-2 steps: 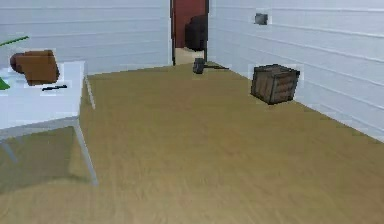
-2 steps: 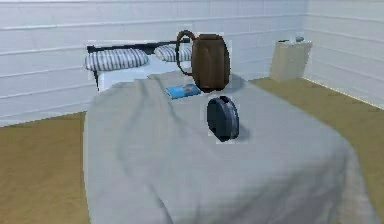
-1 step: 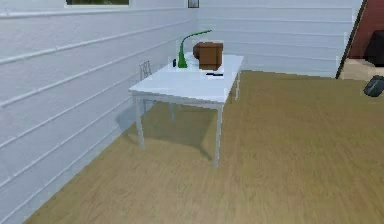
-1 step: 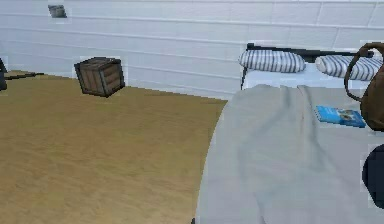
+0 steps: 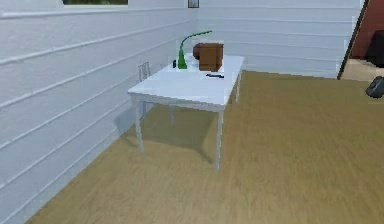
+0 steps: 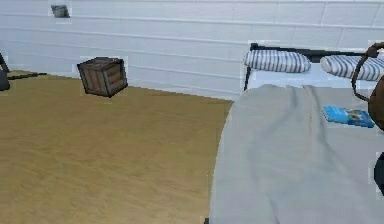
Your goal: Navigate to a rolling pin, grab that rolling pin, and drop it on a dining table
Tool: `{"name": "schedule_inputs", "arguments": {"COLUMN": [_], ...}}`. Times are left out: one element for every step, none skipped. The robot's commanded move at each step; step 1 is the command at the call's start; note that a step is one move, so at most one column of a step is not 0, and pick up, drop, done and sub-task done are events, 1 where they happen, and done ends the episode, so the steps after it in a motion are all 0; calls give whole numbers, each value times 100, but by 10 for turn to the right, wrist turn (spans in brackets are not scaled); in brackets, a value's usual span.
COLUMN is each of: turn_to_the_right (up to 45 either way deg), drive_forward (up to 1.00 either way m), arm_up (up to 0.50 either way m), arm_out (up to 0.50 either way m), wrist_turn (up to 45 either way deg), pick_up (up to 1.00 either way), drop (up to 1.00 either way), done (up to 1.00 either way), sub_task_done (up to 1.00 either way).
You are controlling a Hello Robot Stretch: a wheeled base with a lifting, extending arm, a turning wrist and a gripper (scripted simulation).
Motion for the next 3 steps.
{"name": "schedule_inputs", "arguments": {"turn_to_the_right": [360,0,0], "drive_forward": [0,100,100], "arm_up": [0,0,0], "arm_out": [0,0,0], "wrist_turn": [0,0,0], "pick_up": [0,0,0], "drop": [0,0,0], "done": [0,0,0], "sub_task_done": [0,0,0]}}
